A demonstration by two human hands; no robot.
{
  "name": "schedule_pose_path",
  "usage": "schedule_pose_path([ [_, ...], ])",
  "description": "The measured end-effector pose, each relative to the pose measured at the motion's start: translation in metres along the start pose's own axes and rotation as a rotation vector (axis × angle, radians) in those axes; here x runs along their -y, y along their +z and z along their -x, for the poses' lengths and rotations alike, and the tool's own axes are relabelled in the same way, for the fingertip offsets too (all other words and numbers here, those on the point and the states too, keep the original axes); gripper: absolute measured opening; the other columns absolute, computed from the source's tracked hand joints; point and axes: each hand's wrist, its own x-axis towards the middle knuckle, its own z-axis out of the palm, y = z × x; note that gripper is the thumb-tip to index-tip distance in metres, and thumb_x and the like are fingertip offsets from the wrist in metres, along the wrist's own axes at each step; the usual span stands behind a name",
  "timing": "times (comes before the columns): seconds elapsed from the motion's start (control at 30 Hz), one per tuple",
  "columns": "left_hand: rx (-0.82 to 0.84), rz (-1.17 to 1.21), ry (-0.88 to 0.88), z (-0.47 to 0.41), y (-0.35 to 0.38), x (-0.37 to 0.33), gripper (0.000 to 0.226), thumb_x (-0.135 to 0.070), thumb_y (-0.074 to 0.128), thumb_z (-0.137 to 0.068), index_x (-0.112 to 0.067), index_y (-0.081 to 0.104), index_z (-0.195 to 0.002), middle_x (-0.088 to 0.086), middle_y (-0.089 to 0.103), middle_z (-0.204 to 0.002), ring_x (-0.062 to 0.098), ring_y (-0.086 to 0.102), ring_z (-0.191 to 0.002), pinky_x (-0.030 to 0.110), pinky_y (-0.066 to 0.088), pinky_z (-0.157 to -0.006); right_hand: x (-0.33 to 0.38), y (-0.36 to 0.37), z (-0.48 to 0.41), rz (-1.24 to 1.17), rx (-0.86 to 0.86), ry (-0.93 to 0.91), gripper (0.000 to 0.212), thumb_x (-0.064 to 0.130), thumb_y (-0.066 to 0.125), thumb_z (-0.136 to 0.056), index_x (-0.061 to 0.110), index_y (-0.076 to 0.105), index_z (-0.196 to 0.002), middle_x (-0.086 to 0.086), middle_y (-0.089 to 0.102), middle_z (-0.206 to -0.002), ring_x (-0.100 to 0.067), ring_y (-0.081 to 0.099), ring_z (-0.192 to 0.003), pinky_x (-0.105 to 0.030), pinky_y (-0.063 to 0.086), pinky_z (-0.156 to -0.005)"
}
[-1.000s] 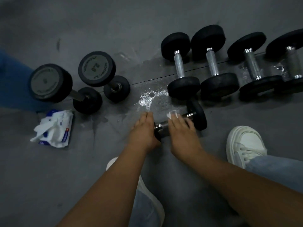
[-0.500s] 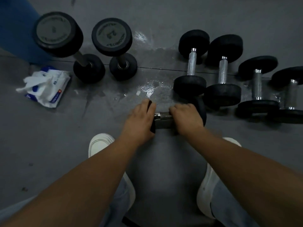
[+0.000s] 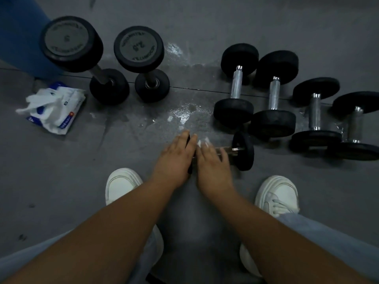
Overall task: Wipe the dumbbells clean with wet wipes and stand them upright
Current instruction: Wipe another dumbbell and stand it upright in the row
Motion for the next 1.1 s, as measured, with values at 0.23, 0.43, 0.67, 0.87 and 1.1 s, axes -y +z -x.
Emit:
schedule_pose_path([
  [0.23,-0.017,0.009,0.031,-0.001,-0.002,0.002,0.100,-0.021,0.074,-0.078,-0.016,0.010,-0.155,0.008,0.004,-0.161,0.028,0.017,-0.148,0.042,0.039,-0.109,-0.013,-0.005,-0.010,0.007,0.019,-0.045,0.055,0.019,0.043,-0.089,0.009,0.039,-0.142,-0.008,0.048,-0.140,-0.023,0.037,-0.137,-0.043,0.024,-0.109],
  [0.43,-0.024,-0.040,0.093,0.002,-0.008,0.006,0.105,-0.031,0.077,-0.074,-0.015,0.013,-0.155,0.007,0.009,-0.160,0.027,0.020,-0.146,0.041,0.043,-0.107,-0.053,-0.028,-0.049,0.012,0.316,-0.071,0.020,0.017,0.049,-0.089,0.024,0.055,-0.107,-0.005,0.060,-0.114,-0.027,0.058,-0.108,-0.037,0.041,-0.086],
  [0.67,0.066,0.051,0.089,-0.006,-0.018,0.020,0.123,-0.044,0.084,-0.065,-0.020,0.005,-0.157,0.000,0.003,-0.161,0.025,0.026,-0.143,0.040,0.043,-0.104,-0.046,-0.017,-0.025,-0.132,0.109,-0.016,0.026,0.013,0.055,-0.083,0.017,0.056,-0.109,-0.007,0.059,-0.111,-0.028,0.055,-0.107,-0.036,0.039,-0.088],
  [0.87,0.023,0.046,0.043,0.004,-0.008,0.012,0.114,-0.033,0.080,-0.070,-0.019,0.007,-0.156,-0.003,-0.003,-0.161,0.029,0.046,-0.129,0.038,0.048,-0.089,-0.026,-0.003,-0.010,-0.267,-0.104,-0.037,0.032,0.007,0.052,-0.084,0.013,0.062,-0.113,-0.006,0.066,-0.108,-0.025,0.062,-0.102,-0.036,0.047,-0.086],
  [1.1,-0.048,0.020,0.011,0.028,0.011,0.003,0.112,-0.031,0.076,-0.078,-0.022,-0.002,-0.157,-0.003,-0.013,-0.163,0.023,0.032,-0.141,0.038,0.045,-0.095,-0.029,0.004,0.002,-0.250,-0.091,-0.058,0.043,0.005,0.054,-0.082,0.012,0.061,-0.124,-0.007,0.064,-0.123,-0.024,0.060,-0.114,-0.035,0.044,-0.097],
])
